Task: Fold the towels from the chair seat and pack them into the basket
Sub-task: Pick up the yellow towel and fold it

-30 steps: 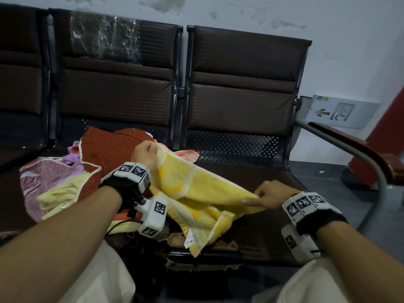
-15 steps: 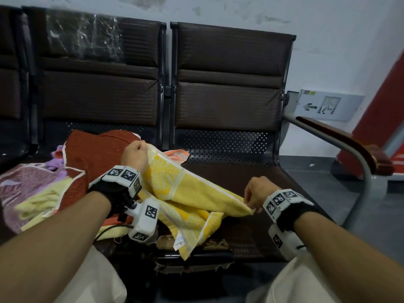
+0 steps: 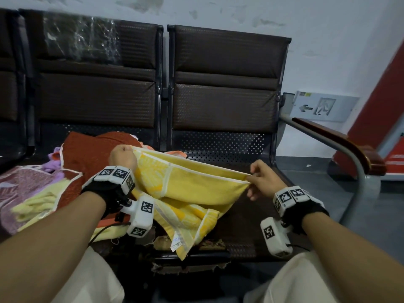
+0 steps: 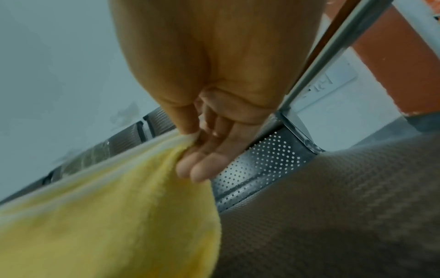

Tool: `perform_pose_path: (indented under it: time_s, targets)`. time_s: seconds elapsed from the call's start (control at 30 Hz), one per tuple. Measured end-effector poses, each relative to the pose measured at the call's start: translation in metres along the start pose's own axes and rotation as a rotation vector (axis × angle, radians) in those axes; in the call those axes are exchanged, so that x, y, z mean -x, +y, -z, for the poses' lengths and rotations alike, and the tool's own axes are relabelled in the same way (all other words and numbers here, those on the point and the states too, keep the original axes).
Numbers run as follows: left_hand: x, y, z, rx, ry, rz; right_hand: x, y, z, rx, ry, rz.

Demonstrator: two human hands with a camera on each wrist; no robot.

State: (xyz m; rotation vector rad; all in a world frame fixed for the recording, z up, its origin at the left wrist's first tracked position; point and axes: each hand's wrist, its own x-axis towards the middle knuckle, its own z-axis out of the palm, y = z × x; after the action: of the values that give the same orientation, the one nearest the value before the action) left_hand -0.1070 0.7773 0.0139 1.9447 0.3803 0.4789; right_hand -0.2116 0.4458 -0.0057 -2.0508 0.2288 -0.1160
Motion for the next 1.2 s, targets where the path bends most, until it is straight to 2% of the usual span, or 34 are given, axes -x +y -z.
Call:
perform_pose_path:
  time_s: [0.07, 0.13, 0.3, 0.4, 0.47, 0.63, 0.73, 0.87, 1.03, 1.2]
  targets:
    - [-0.003, -0.003, 0.001, -0.015, 0.004, 0.004, 0.003, 0.000, 0.003, 0.155, -0.025, 0.184]
    - [-0.005, -0.006, 0.003, -0.037, -0.008, -0.012, 0.003, -0.001, 0.006, 0.347, -0.022, 0.252]
    - [-0.006, -0.009, 0.006, -0.078, -0.003, -0.038, 0.006, 0.001, 0.003, 0.737, -0.194, 0.145]
    - [-0.005, -0.009, 0.008, -0.076, -0.010, -0.060, 0.007, 0.001, 0.006, 0.789, -0.185, 0.132]
    - [-0.003, -0.007, 0.009, -0.076, -0.038, -0.104, 0.005, 0.002, 0.009, 0.756, -0.081, 0.149]
    - [0.015, 0.017, 0.009, 0.085, -0.095, -0.198, 0.002, -0.010, 0.007, 0.387, 0.346, 0.219]
    - [0.033, 0.037, 0.005, 0.206, -0.163, -0.234, -0.001, -0.029, 0.006, 0.225, 0.509, 0.214]
    - [0.039, 0.066, 0.018, 0.243, -0.177, -0.353, -0.001, -0.063, 0.026, 0.023, 0.742, 0.196]
    - [0.032, 0.114, 0.056, 0.356, -0.121, -0.435, 0.012, -0.113, 0.066, -0.101, 0.862, 0.160]
    - [0.031, 0.149, 0.090, 0.460, -0.012, -0.497, 0.029, -0.162, 0.095, -0.122, 0.898, 0.260]
